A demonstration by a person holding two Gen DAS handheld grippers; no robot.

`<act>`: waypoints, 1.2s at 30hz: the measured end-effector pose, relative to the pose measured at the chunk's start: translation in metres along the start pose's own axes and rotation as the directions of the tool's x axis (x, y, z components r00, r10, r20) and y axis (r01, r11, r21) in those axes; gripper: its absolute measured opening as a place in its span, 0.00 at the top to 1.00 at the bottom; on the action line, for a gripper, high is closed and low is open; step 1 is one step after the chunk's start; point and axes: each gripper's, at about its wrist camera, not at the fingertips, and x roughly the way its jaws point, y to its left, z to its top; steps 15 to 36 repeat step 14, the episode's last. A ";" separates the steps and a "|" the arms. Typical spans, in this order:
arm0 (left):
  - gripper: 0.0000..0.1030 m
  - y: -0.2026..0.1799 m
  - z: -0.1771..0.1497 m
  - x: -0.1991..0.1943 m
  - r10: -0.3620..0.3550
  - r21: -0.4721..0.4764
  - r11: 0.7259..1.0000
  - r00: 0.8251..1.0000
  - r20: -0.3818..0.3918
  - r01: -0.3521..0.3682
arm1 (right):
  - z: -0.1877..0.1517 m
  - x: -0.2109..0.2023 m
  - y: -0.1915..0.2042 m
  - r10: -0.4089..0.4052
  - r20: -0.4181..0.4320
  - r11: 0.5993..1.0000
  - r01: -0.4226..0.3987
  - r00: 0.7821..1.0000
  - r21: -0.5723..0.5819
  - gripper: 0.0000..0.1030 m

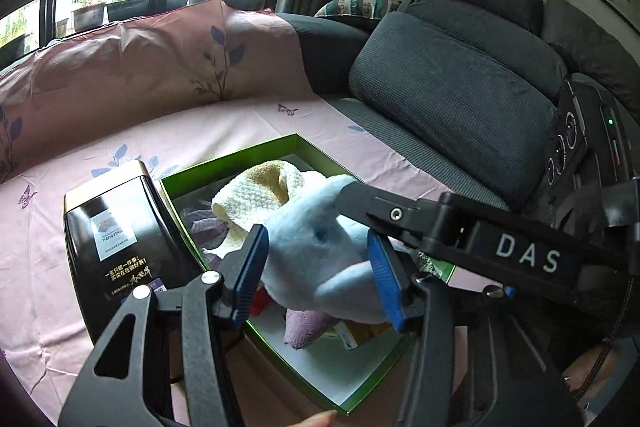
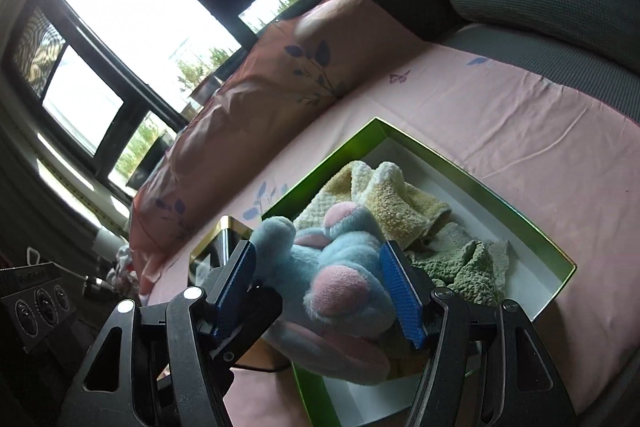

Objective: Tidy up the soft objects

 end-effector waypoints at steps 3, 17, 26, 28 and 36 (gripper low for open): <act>0.27 -0.005 0.000 -0.006 0.023 0.007 1.000 0.999 0.024 -0.023 | 0.001 -0.009 -0.007 0.004 0.025 1.000 -0.004 1.000 0.004 0.34; 0.23 -0.008 -0.007 -0.028 0.082 0.034 0.996 0.996 0.020 -0.082 | -0.004 -0.042 -0.007 -0.149 0.097 0.989 0.149 0.984 0.012 0.25; 0.23 -0.008 -0.007 -0.028 0.082 0.034 0.996 0.996 0.020 -0.082 | -0.004 -0.042 -0.007 -0.149 0.097 0.989 0.149 0.984 0.012 0.25; 0.23 -0.008 -0.007 -0.028 0.082 0.034 0.996 0.996 0.020 -0.082 | -0.004 -0.042 -0.007 -0.149 0.097 0.989 0.149 0.984 0.012 0.25; 0.23 -0.008 -0.007 -0.028 0.082 0.034 0.996 0.996 0.020 -0.082 | -0.004 -0.042 -0.007 -0.149 0.097 0.989 0.149 0.984 0.012 0.25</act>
